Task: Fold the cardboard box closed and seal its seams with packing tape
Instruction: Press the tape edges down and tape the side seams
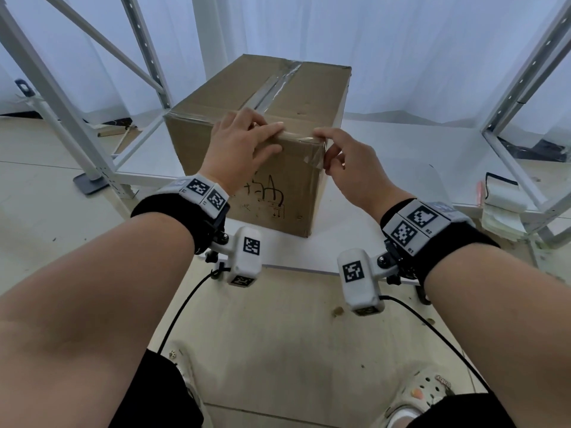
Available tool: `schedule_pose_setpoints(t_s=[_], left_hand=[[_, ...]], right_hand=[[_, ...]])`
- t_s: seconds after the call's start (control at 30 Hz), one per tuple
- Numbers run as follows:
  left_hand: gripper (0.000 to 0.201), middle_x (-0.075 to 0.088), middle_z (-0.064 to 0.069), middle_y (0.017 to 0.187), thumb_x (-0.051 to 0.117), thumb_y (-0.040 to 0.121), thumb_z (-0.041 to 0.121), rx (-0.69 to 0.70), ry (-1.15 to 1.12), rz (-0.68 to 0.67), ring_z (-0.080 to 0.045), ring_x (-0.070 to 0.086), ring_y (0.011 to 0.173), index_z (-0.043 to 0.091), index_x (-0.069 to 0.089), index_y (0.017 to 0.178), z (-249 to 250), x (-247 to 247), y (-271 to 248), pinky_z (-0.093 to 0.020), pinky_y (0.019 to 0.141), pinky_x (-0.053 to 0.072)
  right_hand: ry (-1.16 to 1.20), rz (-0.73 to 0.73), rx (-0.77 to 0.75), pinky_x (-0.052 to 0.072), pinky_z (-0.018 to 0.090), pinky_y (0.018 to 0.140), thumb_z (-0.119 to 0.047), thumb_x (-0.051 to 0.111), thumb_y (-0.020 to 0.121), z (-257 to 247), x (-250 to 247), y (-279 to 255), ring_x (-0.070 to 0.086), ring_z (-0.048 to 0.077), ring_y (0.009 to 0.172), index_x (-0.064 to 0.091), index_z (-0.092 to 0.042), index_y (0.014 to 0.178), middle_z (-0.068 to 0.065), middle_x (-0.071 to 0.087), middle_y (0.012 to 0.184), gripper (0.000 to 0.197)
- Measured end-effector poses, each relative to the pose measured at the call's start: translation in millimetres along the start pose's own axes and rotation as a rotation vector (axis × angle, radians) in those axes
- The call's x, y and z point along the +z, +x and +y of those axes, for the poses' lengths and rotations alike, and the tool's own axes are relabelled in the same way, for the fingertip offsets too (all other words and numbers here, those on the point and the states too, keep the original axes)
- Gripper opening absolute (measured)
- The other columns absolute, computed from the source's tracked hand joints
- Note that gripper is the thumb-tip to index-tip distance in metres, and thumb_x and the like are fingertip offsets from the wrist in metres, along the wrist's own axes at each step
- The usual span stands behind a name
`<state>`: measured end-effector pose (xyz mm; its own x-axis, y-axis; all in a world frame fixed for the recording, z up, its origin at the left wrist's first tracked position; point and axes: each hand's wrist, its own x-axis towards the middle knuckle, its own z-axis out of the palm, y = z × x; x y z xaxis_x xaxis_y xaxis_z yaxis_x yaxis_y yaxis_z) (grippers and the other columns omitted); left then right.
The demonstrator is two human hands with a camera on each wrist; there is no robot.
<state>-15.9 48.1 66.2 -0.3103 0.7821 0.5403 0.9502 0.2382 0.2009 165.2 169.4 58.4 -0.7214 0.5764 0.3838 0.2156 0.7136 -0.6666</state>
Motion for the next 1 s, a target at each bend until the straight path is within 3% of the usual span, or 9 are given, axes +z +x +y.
schedule_pose_setpoints(t_s=[0.13,0.23,0.33,0.43,0.53,0.67,0.8,0.9,1.0], left_hand=[[0.045,0.052,-0.005,0.125,0.058,0.089,0.041,0.052,0.002,-0.05,-0.027,0.041,0.121,0.021,0.056,0.131,7,-1,7,-0.04,0.107,0.023],[0.052,0.046,-0.002,0.143,0.061,0.085,0.043,0.102,-0.015,-0.146,-0.023,0.039,0.134,0.015,0.051,0.128,15,4,14,-0.035,0.115,0.016],[0.06,0.037,0.004,0.15,0.056,0.088,0.048,0.118,0.035,-0.226,-0.019,0.034,0.138,0.024,0.04,0.141,21,3,18,-0.037,0.115,0.018],[0.061,0.038,0.006,0.149,0.053,0.088,0.051,0.136,0.107,-0.236,-0.019,0.036,0.136,0.029,0.037,0.144,30,-3,14,-0.039,0.113,0.022],[0.06,0.048,0.004,0.142,0.055,0.086,0.053,0.153,0.135,-0.189,-0.021,0.043,0.125,0.027,0.045,0.14,43,-7,7,-0.035,0.105,0.029],[0.054,0.052,0.0,0.135,0.039,0.092,0.056,0.197,0.072,-0.287,-0.023,0.04,0.121,0.029,0.046,0.139,43,-18,21,-0.037,0.101,0.03],[0.057,0.043,-0.003,0.137,0.018,0.095,0.058,0.199,0.325,-0.3,-0.026,0.036,0.124,0.033,0.032,0.145,47,-8,20,-0.043,0.102,0.028],[0.061,0.038,-0.002,0.145,0.021,0.094,0.059,0.195,0.321,-0.306,-0.026,0.035,0.132,0.03,0.029,0.147,49,-1,18,-0.043,0.107,0.028],[0.066,0.028,0.0,0.154,0.027,0.092,0.061,0.172,0.295,-0.344,-0.024,0.026,0.141,0.03,0.022,0.149,49,-2,21,-0.04,0.112,0.023]], right_hand=[[0.03,0.012,0.002,0.051,0.036,0.088,0.007,0.042,0.087,3,0,0,0.056,0.017,0.082,0.054,-0.018,0.131,0.001,0.055,0.089,0.051],[0.063,0.031,0.009,0.046,0.039,0.1,0.013,0.042,0.081,6,1,3,0.051,0.02,0.107,0.056,-0.014,0.126,0.008,0.048,0.116,0.055],[0.164,-0.015,0.02,0.043,0.043,0.105,0.013,0.041,0.077,6,1,5,0.045,0.024,0.127,0.057,-0.019,0.119,0.011,0.042,0.139,0.055],[0.361,-0.047,0.113,0.054,0.026,0.087,0.019,0.032,0.085,5,-8,1,0.051,0.023,0.123,0.057,-0.017,0.114,0.002,0.044,0.136,0.052],[0.409,-0.028,0.132,0.052,0.014,0.077,0.021,0.028,0.086,6,-15,-6,0.055,0.022,0.118,0.058,-0.014,0.119,0.004,0.049,0.132,0.057],[0.452,-0.054,0.146,0.05,0.013,0.082,0.022,0.028,0.088,8,-14,-13,0.058,0.013,0.109,0.053,-0.012,0.131,0.005,0.052,0.128,0.06],[0.477,-0.098,0.16,0.052,0.014,0.079,0.022,0.026,0.088,7,-19,-13,0.061,0.009,0.101,0.051,-0.017,0.132,0.006,0.051,0.13,0.064],[0.372,-0.139,0.177,0.056,0.026,0.084,0.016,0.029,0.089,12,-26,-11,0.063,0.02,0.101,0.053,-0.029,0.129,0.009,0.053,0.129,0.065],[0.211,-0.147,0.112,0.052,0.027,0.091,0.013,0.032,0.09,15,-30,-10,0.062,0.016,0.102,0.053,-0.025,0.133,0.007,0.058,0.122,0.062]])
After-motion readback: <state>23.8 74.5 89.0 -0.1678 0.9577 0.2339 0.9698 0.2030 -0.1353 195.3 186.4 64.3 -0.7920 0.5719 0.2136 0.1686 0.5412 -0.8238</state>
